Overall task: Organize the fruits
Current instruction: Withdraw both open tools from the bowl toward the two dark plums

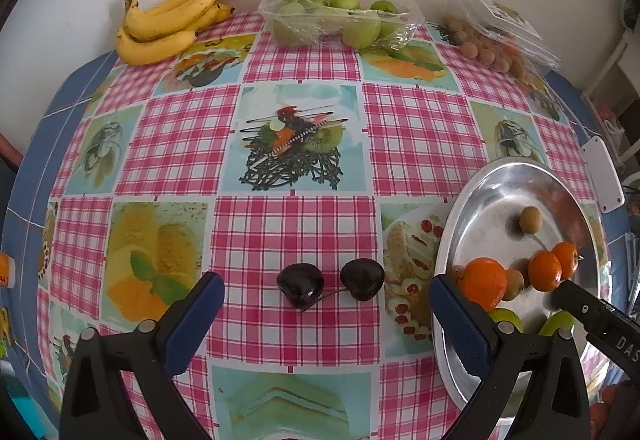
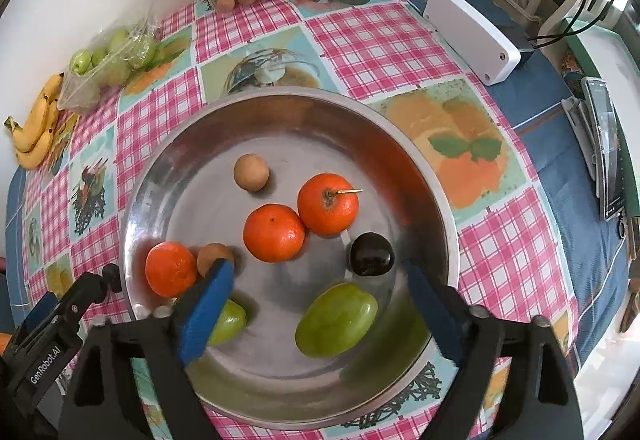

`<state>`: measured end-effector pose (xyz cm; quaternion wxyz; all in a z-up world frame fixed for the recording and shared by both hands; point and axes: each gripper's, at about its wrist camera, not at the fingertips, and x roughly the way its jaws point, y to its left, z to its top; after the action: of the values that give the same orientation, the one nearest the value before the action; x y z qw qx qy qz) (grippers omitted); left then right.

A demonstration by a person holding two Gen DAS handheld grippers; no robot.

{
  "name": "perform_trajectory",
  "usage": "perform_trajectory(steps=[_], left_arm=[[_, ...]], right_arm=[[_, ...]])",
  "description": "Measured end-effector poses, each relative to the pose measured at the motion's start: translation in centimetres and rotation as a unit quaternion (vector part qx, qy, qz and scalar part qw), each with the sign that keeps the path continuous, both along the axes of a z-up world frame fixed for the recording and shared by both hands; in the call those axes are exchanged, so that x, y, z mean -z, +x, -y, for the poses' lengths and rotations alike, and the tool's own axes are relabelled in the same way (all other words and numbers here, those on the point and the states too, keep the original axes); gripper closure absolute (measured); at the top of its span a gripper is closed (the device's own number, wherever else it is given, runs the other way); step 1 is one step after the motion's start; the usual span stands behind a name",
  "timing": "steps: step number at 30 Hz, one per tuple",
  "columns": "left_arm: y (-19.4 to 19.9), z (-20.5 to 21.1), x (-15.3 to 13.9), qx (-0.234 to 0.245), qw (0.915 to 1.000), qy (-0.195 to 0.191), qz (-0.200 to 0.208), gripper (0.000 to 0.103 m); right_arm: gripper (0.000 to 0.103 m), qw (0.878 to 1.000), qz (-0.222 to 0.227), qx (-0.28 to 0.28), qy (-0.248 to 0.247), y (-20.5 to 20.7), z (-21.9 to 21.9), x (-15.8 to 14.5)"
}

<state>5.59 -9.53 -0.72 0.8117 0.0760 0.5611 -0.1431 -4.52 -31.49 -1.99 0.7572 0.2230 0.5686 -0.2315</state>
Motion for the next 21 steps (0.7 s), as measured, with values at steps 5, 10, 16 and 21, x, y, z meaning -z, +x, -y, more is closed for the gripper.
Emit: perform_trajectory(steps=[5, 10, 16, 21], left_arm=[[-0.1, -0.9, -0.4, -0.005, 1.0, -0.003, 0.003, 0.0], [0.2, -2.3, -0.9, -0.019, 0.9997, -0.012, 0.004, 0.0], [0.7, -4.5, -1.0, -0.04, 0.9991, -0.016, 0.004, 0.0], [1.5, -7.2, -1.2, -0.077, 0.9968, -0.024, 0.003, 0.0]], right_arm=[[0.013, 1.0, -0.001, -0.004, -0.005, -0.2, -0.7, -0.5], [0.013, 1.0, -0.014, -0.023, -0.01, 0.2, -2.4, -0.4], [0.013, 0.999, -0.015, -0.048, -0.019, 0.8, -4.9, -1.0], [0.013, 0.997, -0.01, -0.08, -0.016, 2.0, -7.5, -1.2]])
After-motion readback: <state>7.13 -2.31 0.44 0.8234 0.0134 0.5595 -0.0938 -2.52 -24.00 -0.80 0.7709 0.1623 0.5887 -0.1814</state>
